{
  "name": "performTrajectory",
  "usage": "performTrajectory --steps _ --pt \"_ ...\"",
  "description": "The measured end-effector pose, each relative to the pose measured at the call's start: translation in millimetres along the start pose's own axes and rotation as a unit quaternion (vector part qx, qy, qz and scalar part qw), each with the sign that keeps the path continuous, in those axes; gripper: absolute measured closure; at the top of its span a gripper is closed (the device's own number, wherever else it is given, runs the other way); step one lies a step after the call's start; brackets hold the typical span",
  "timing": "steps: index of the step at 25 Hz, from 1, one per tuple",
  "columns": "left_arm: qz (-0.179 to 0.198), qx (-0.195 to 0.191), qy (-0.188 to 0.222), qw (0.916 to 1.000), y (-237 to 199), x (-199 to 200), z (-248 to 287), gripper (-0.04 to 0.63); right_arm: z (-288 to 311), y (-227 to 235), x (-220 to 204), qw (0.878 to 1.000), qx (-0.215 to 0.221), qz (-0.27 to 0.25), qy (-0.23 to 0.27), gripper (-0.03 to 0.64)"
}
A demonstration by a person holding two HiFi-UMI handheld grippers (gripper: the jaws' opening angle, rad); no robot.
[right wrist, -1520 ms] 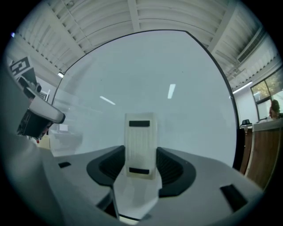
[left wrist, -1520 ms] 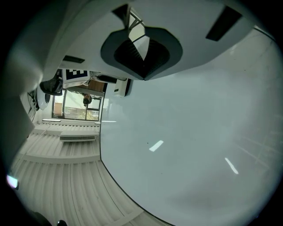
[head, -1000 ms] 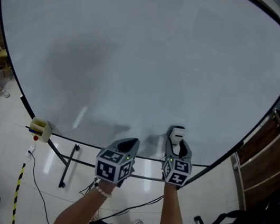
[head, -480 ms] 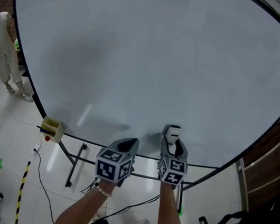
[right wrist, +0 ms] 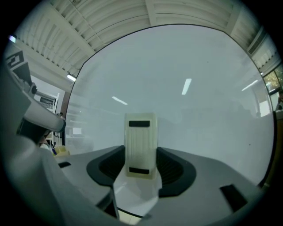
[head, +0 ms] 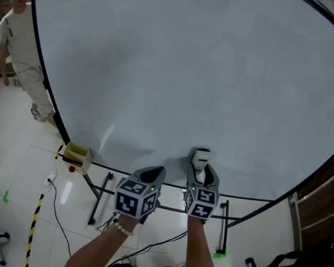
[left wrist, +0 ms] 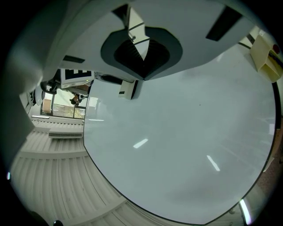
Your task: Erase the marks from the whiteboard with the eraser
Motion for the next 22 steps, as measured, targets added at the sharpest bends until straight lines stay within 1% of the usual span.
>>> performTrajectory --steps 4,7,12,16,18,22 --pt "-0.004 0.012 -0.009 0.9999 -22.6 -3.7 -17.6 0.607 8.3 -30.7 -1.0 1.000 0.003 0.008 0.000 0.368" --pt "-0.003 0.025 -0.011 0.9996 -32.8 -2.9 -24.0 0.607 14.9 -43.0 -2.0 1.000 0.005 0.009 0.001 0.368" --pt "-0.014 0.054 -0.004 0.9984 -41.9 -4.9 -29.3 0.607 16.0 -50.7 -1.6 1.000 -0.018 0.001 0.005 0.368" --pt "-0.023 0.074 0.002 0.9970 -48.2 -8.8 -30.5 0.607 17.1 -58.8 -3.9 1.000 -0.027 0.000 0.004 0.368" --pt "-0.026 0.081 0.006 0.9964 -56.7 -8.1 -34.6 0.607 20.6 -68.9 -3.6 0.999 -0.037 -0.002 -0.001 0.368" --pt "-0.035 0.086 0.010 0.9957 -78.9 -9.9 -50.3 0.607 26.4 -97.5 -0.2 0.999 -0.041 -0.004 -0.005 0.368"
Point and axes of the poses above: the fingertips, and each gripper's own axes: z forward along the fingers, y to its right, x out of its top, the point moved 6 cm from there along -z, backward along the fingers, and after that the axes turned 3 degrees about -y, right-handed, at the moved point
